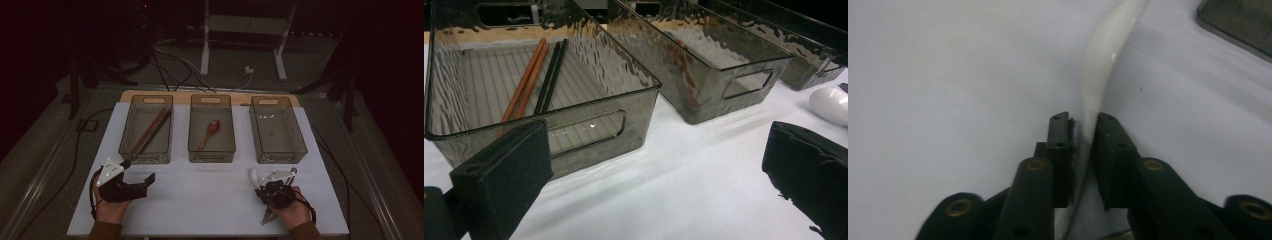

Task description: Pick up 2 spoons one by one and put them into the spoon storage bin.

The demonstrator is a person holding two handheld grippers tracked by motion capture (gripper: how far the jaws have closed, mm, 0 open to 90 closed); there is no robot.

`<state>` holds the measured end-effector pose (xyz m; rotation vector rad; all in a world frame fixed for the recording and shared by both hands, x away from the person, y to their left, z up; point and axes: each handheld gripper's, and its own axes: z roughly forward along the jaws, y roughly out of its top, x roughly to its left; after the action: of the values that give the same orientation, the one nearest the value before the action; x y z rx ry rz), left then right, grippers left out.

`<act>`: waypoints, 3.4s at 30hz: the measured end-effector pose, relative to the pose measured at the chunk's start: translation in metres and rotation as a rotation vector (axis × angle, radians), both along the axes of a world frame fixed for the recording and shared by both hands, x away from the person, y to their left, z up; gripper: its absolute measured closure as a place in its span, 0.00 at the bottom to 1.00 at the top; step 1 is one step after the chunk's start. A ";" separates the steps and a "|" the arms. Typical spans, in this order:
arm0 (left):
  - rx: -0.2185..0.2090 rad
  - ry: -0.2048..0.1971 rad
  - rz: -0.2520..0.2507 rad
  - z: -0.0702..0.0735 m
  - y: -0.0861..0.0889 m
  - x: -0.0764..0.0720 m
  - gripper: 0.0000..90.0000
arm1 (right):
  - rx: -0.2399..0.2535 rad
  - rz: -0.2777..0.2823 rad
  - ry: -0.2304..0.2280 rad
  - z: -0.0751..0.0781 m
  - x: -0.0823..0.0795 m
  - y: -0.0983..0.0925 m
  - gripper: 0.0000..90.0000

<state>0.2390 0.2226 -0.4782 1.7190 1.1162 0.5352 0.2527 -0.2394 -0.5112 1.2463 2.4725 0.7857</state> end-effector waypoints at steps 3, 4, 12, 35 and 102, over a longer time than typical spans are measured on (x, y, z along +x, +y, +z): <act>0.003 0.002 0.000 0.000 0.000 0.000 0.01 | 0.020 -0.008 0.009 0.000 0.002 -0.003 0.92; 0.002 0.002 0.000 0.000 -0.001 0.000 0.01 | 0.022 -0.009 0.011 0.000 0.002 -0.003 0.92; 0.004 0.002 0.001 0.000 -0.001 0.000 0.01 | 0.022 -0.018 0.009 0.000 0.002 -0.003 0.95; 0.002 -0.004 0.007 0.000 0.002 -0.001 0.01 | 0.080 -0.059 -0.058 0.018 0.006 -0.005 0.95; 0.052 -0.009 0.025 -0.003 0.004 0.000 0.01 | 0.183 -0.068 -0.191 0.074 0.052 0.017 0.95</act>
<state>0.2387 0.2263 -0.4809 1.7479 1.1279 0.5919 0.3043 -0.2227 -0.4375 1.2437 2.2366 1.0787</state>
